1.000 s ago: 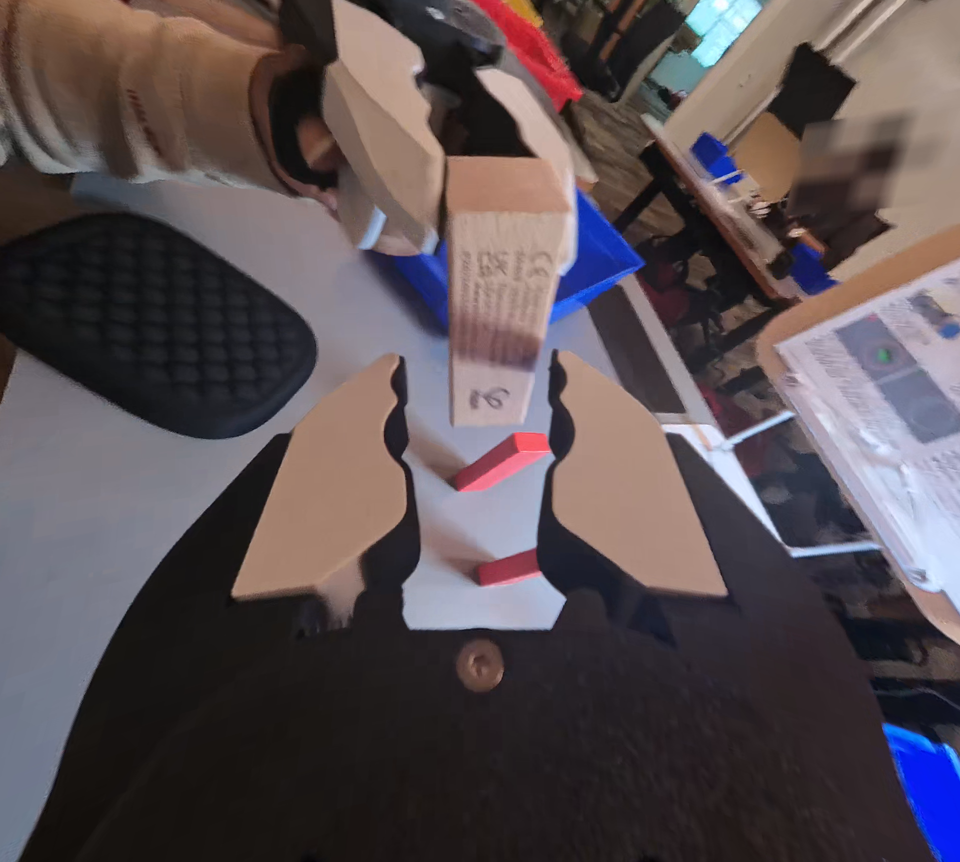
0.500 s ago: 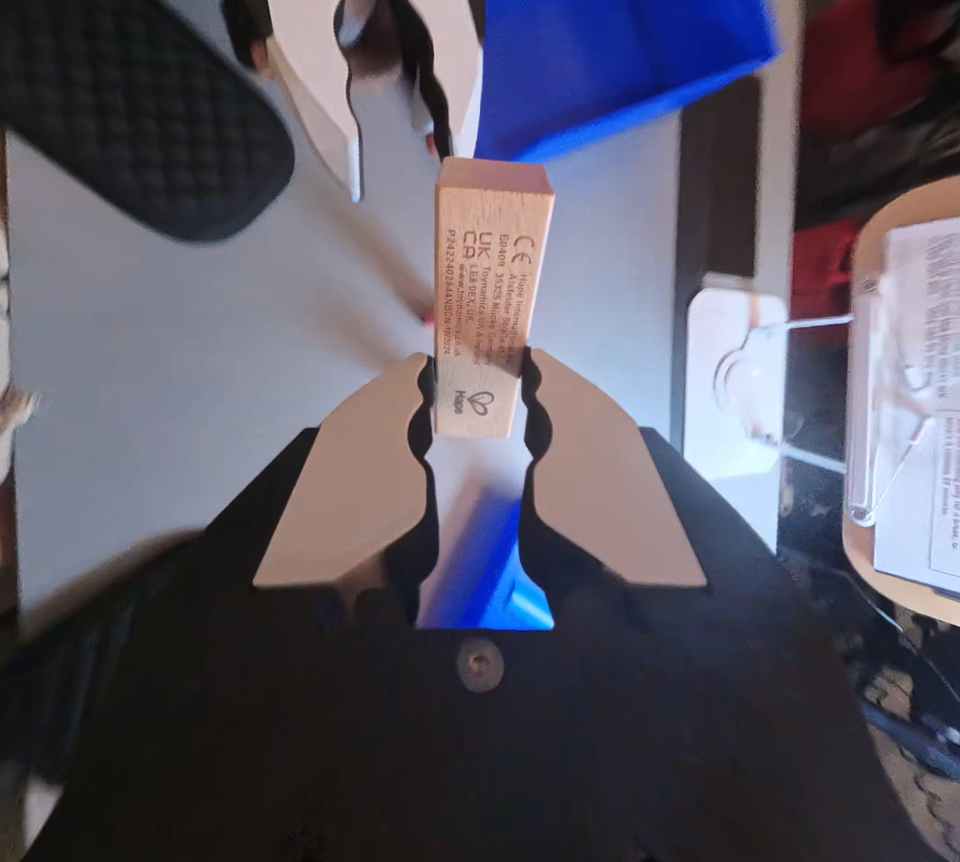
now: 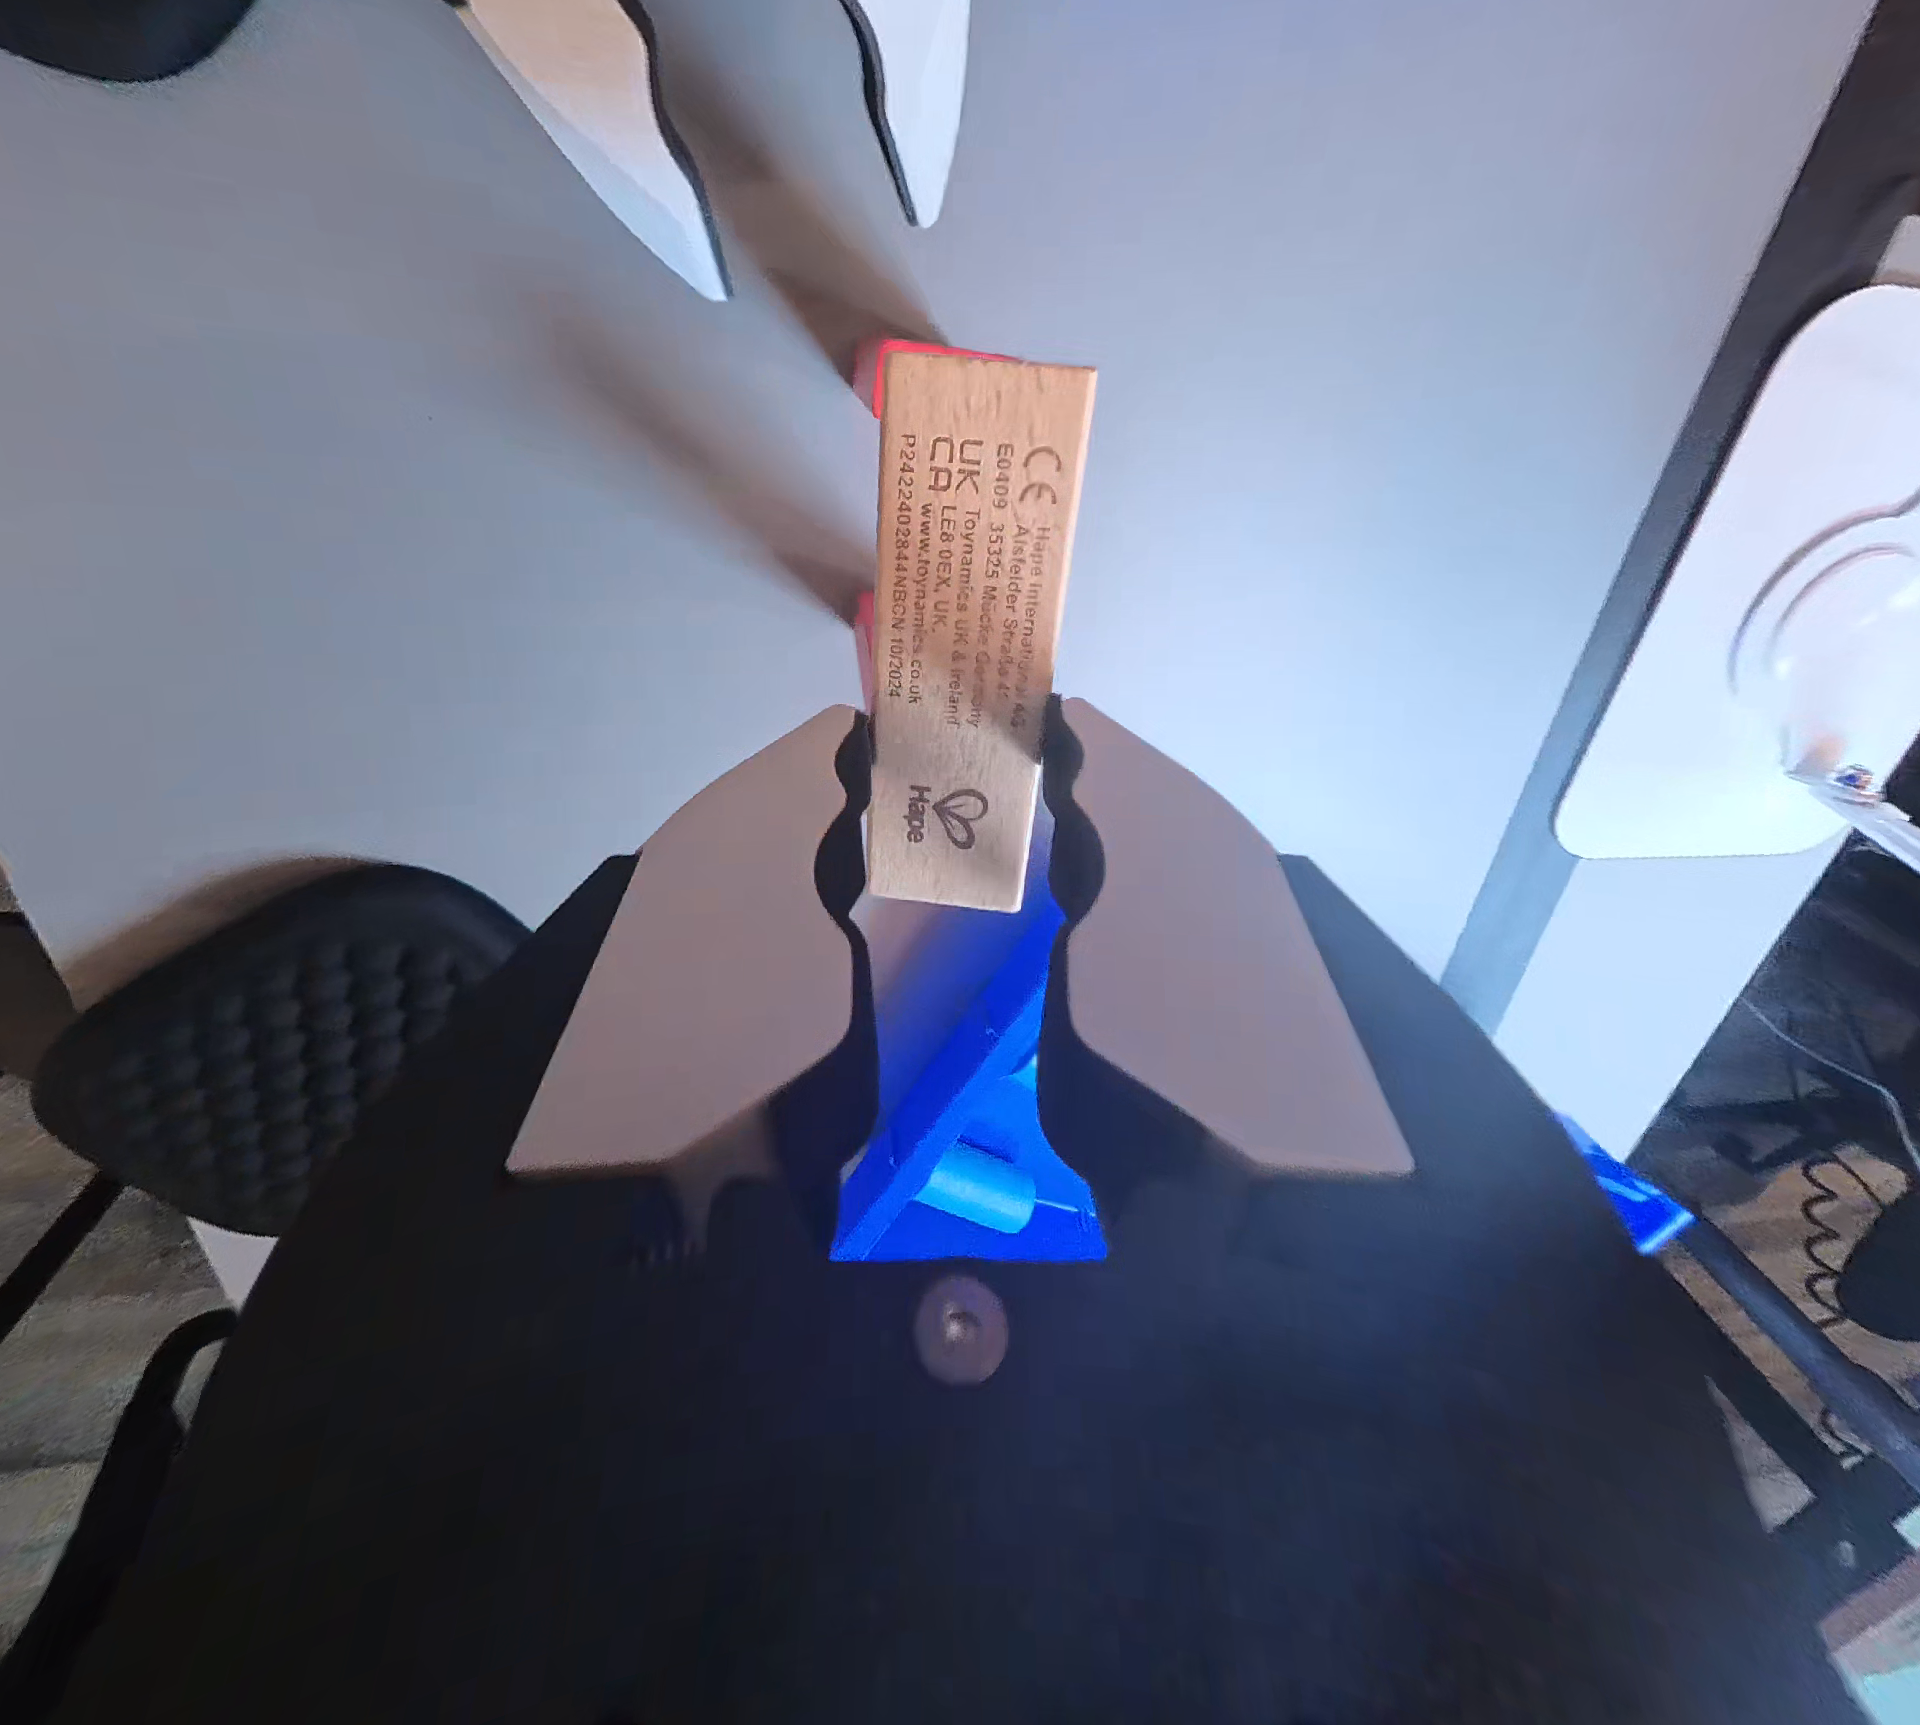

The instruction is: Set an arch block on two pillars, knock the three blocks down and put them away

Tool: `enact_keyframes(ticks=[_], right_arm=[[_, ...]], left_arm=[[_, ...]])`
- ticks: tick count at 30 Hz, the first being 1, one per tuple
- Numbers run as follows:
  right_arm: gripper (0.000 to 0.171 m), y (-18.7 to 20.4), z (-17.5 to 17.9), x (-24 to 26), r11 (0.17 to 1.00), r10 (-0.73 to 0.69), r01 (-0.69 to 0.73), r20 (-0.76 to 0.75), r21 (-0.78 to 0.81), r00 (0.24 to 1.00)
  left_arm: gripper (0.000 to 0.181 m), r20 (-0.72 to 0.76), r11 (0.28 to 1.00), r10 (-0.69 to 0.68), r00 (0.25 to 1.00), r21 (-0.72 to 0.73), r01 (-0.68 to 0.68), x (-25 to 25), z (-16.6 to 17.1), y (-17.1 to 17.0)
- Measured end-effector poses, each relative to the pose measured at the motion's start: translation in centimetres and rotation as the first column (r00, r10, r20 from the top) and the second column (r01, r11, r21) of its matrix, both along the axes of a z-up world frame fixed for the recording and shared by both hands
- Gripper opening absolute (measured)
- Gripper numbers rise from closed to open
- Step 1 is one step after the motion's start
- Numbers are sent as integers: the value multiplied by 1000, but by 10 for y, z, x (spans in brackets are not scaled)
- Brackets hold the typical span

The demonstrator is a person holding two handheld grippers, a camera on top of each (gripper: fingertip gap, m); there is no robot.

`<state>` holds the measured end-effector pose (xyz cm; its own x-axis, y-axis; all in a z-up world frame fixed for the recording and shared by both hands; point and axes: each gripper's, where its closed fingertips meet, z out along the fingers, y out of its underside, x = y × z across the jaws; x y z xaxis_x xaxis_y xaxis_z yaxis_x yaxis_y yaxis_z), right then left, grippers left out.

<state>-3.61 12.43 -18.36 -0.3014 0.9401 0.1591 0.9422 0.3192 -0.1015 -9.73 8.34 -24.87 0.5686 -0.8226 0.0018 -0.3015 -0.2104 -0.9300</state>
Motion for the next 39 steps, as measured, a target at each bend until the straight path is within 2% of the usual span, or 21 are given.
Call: enact_keyframes(ticks=[1,7,11,18,21,23,26,28,31,34,39], right_arm=[[32,0,-2,1,1000,-4,4,10,-8,1000],[32,-2,-9,5,997,-37,39,37,-62,999],[31,-4,-3,3,993,-48,46,-9,-105,999],[31,-19,57,-14,976,-53,-9,-278,-216,959],[31,-44,78,-15,942,-69,-88,-445,-323,893],[31,-67,78,-11,910,-80,-156,-534,-383,841],[31,-100,54,-2,873,-112,-215,-609,-438,786],[31,-116,28,4,866,-139,-217,-632,-451,762],[31,-131,-8,13,858,-202,-189,-651,-478,732],[31,-139,-34,23,866,-245,-144,-659,-478,711],[39,-146,-61,27,934,-162,-83,-622,-347,766]], left_arm=[[40,-10,1000,3,1000,-1,-3,1,-3,3],[51,-73,1000,8,997,20,-7,10,-15,27],[54,-48,1000,-18,999,14,19,12,-14,29],[55,-40,997,-25,999,70,28,10,-4,22],[55,4,987,-39,999,158,38,9,24,10],[55,79,976,-117,990,193,100,15,51,-12],[54,204,950,-288,936,183,252,32,82,-57],[48,219,935,-346,913,165,315,43,84,-76],[34,171,918,-395,903,115,380,59,68,-93],[34,105,907,-421,901,26,421,69,43,-100],[34,25,890,-451,892,-58,452,86,16,-107]])
